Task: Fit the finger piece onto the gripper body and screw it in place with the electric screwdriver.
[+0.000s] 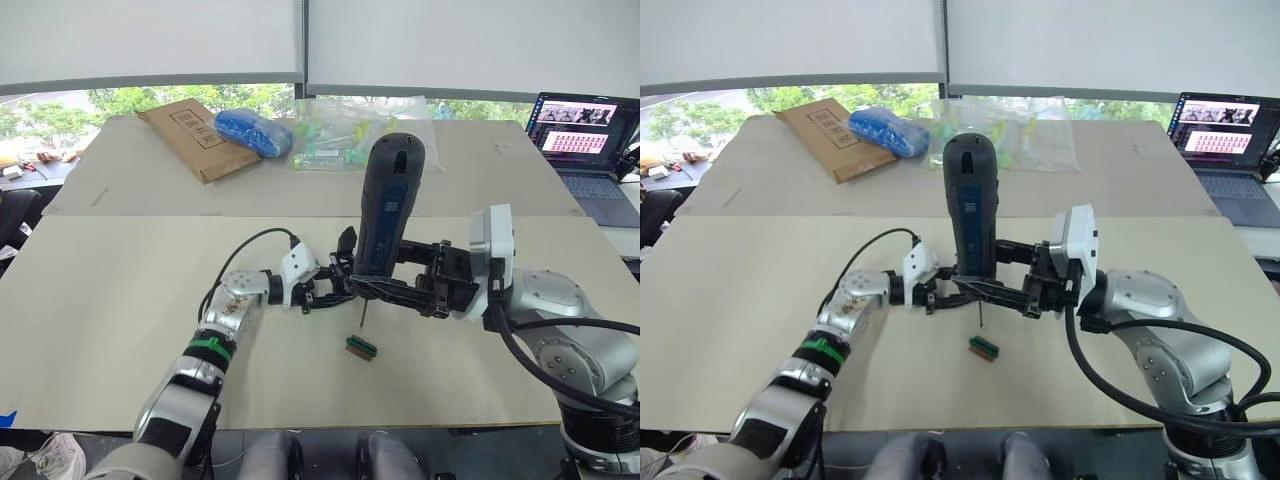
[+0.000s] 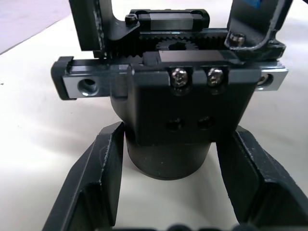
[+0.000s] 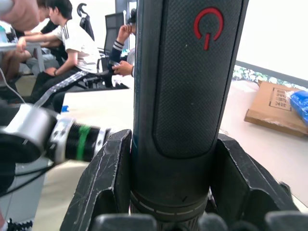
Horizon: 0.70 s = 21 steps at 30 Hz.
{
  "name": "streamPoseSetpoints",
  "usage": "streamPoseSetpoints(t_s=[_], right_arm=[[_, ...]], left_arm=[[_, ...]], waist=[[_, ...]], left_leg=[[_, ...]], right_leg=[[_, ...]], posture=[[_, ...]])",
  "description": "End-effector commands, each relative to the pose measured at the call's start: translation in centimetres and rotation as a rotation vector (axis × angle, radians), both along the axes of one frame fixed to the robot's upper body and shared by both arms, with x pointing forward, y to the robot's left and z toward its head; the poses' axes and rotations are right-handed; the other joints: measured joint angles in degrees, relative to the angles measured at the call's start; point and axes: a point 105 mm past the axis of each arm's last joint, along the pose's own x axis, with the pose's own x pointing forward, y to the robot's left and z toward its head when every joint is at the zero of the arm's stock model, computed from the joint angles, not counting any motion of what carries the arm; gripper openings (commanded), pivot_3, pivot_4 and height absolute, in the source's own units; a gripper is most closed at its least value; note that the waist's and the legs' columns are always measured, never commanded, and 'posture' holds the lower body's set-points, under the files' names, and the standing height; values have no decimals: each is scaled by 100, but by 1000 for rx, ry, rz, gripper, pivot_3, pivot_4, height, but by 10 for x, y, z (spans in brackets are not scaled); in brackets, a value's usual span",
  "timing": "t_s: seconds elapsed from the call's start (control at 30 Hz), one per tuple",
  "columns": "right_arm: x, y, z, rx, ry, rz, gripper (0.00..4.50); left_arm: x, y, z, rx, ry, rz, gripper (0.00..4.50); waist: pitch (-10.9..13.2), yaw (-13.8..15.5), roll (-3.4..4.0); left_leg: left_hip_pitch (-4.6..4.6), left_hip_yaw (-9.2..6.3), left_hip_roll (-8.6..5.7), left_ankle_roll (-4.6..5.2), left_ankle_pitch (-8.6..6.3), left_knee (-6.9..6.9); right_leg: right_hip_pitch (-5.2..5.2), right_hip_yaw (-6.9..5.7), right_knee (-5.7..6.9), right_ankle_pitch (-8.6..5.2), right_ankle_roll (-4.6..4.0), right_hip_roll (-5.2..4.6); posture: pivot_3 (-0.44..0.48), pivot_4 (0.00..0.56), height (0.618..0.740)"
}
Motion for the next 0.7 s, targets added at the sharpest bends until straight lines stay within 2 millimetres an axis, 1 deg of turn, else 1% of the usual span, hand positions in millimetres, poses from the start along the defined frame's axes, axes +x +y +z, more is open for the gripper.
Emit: streamPoseSetpoints(t_s=[0.03,0.1,0.17,0.27,0.37,0.4,0.43,0.47,0.5,0.6,0.7], right_arm=[[-8,-4,13,19,-61,13,1880],[-10,-5,12,13,-59,17,1880],[-13,-6,12,7,-52,30,1880],[-15,-7,12,3,-47,40,1880],[-15,-6,13,4,-44,46,1880],[-16,-6,13,4,-43,47,1880],[-16,-6,14,5,-43,48,1880],[-16,-6,14,6,-42,50,1880],[-16,-6,14,8,-41,51,1880],[-17,-5,14,12,-38,56,1880],[-17,-5,13,15,-34,59,1880]], left_arm=[[-5,-6,15,-8,-45,-152,2309],[-11,-8,16,13,-58,-241,2309],[-13,-10,12,89,-93,-303,2309],[-9,-8,10,136,-106,-308,2309],[0,-4,7,157,-93,-239,2309],[2,-3,7,154,-82,-222,3321],[3,-2,7,150,-75,-215,3757],[3,-1,7,144,-71,-210,4292],[4,2,7,141,-79,-198,4492],[5,10,8,96,-81,-142,4500],[-4,19,5,14,-56,-64,4500]], waist=[[1,3,-1],[1,5,-1],[3,14,-4],[4,10,-6],[4,4,-6],[4,4,-6],[4,-1,-6],[4,-3,-6],[4,-2,-7],[4,-7,-6],[4,-19,-6]], left_leg=[[-1,0,-1,0,0,-1],[-4,0,-3,0,0,-3],[-7,1,-5,0,0,-3],[-8,-2,-7,0,0,0],[-7,-4,-4,0,0,2],[-7,-4,-4,0,0,2],[-7,-5,-3,0,0,4],[-7,-5,-2,0,0,4],[-7,-5,-2,1,0,3],[-7,-6,0,1,0,-1],[-7,-6,4,1,0,-1]], right_leg=[[-1,-1,0,0,0,0],[-1,-5,0,0,0,0],[-1,-8,-2,0,1,0],[-1,-9,-2,0,1,-1],[-1,-7,-2,0,1,-1],[0,-7,-2,0,1,-1],[0,-7,-2,0,1,-1],[-1,-6,-2,0,1,-2],[-2,-4,0,0,1,-2],[-2,-6,0,0,1,-2],[-3,-5,2,0,1,-2]], posture=[[0,150,740],[0,150,740],[0,150,740],[0,150,740],[0,150,740],[0,150,740],[0,150,740],[0,150,740],[0,150,740],[0,150,740],[0,150,740]])
